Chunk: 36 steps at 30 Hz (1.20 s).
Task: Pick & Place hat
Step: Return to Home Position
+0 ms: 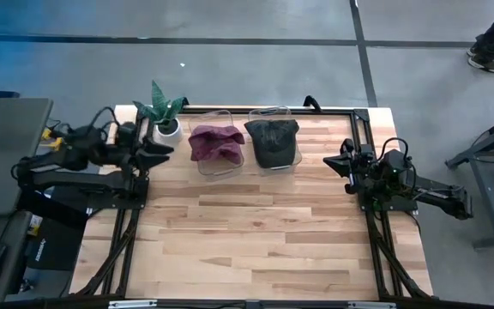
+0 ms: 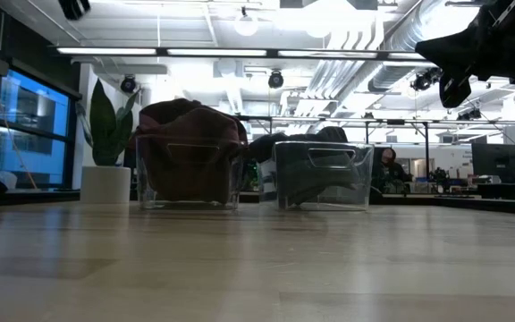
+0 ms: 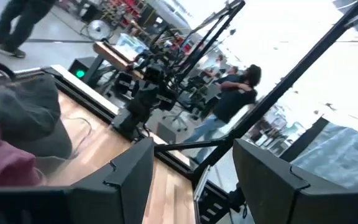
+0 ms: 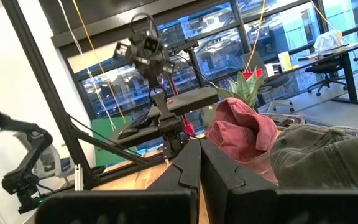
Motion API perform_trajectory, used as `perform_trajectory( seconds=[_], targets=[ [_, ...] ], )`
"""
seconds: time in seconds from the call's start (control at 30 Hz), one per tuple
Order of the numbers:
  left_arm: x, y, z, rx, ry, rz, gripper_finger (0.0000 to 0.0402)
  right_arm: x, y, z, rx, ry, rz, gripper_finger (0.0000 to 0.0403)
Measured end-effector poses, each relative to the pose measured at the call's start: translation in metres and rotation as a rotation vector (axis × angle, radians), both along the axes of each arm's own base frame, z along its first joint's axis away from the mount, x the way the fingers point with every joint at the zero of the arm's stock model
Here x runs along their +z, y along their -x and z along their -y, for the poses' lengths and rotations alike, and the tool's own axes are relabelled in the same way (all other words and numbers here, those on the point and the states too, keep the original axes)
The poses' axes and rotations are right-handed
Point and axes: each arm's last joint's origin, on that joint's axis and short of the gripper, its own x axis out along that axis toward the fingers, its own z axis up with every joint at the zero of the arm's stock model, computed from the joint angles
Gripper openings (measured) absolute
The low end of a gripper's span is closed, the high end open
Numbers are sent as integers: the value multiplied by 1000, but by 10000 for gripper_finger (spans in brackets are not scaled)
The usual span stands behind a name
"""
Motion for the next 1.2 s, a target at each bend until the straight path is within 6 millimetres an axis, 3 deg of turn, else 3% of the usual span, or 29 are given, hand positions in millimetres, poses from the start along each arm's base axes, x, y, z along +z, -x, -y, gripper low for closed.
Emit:
perform_trajectory(
  seconds=[0.37,0.7,0.8,1.03,1.2],
  targets=[
    [-94,-31,-1,-53,126,10,213,0,0,0,2,3,-2,0],
    [-151,-38,-1,-61,253,43,213,1,0,-2,53,88,-2,0],
    [-162,-38,-1,-54,269,29,213,5,1,-3,48,149,37,0],
    [-164,-38,-2,-36,281,43,213,18,5,-6,7,340,165,0],
    [-164,-38,-2,-21,269,44,213,5,-1,-8,13,349,170,0]
  ],
)
